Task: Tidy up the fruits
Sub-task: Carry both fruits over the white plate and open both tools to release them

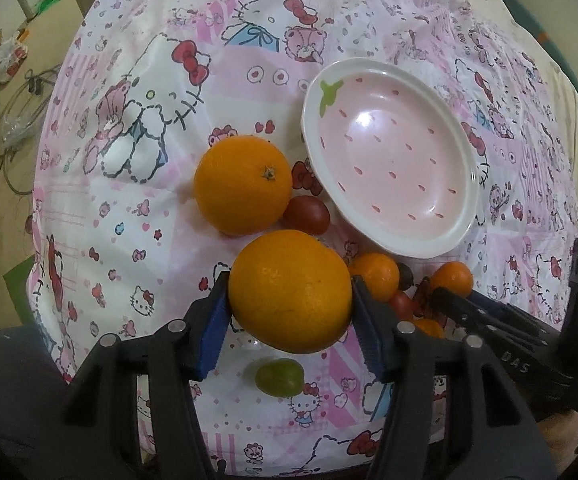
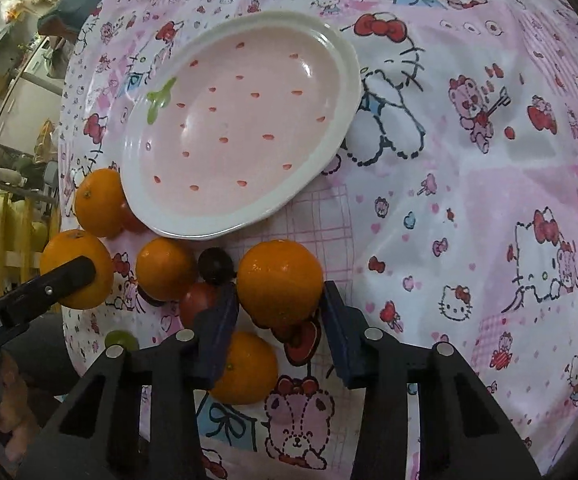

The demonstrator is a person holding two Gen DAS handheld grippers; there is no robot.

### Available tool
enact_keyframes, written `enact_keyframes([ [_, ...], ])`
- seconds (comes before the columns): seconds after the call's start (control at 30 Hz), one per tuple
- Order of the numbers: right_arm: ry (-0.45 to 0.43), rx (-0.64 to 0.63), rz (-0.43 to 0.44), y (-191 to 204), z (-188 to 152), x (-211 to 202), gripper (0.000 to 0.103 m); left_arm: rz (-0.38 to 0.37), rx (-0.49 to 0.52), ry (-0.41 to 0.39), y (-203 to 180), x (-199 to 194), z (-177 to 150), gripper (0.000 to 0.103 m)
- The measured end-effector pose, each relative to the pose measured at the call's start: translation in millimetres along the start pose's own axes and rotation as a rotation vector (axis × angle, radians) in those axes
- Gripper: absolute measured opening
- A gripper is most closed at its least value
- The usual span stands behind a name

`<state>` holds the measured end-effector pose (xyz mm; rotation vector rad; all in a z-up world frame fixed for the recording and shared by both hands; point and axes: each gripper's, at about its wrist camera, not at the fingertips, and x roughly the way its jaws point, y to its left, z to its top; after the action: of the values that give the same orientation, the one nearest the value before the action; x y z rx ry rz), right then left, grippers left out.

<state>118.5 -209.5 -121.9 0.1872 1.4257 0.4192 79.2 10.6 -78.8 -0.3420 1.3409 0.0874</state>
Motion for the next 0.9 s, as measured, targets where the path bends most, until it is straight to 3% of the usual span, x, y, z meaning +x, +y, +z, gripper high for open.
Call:
enact_keyframes([
  [0.3, -0.08, 0.027, 0.017, -11.7, -4.6, -25.5, 0.043, 0.013, 0.027, -0.034, -0.6, -4.4, -2.8, 0.053],
  [0.53, -0.15, 0.098, 0.035, -27.7, -4.0, -47.9, 0.043, -0.007, 0.087, -0.098, -14.0, -33.1, -4.3, 0.053],
  [0.67, -0.227, 0.133, 0.064, -34.6, 0.4, -70.8, 0.043, 0.005, 0.144, -0.152, -26.4, -51.5, 5.3, 0.053],
  [0.9, -0.356, 0.085, 0.082, -26.7, 16.5, -104.9, 0.043, 0.043, 0.186, -0.202, -29.2, -67.2, 35.7, 0.053],
])
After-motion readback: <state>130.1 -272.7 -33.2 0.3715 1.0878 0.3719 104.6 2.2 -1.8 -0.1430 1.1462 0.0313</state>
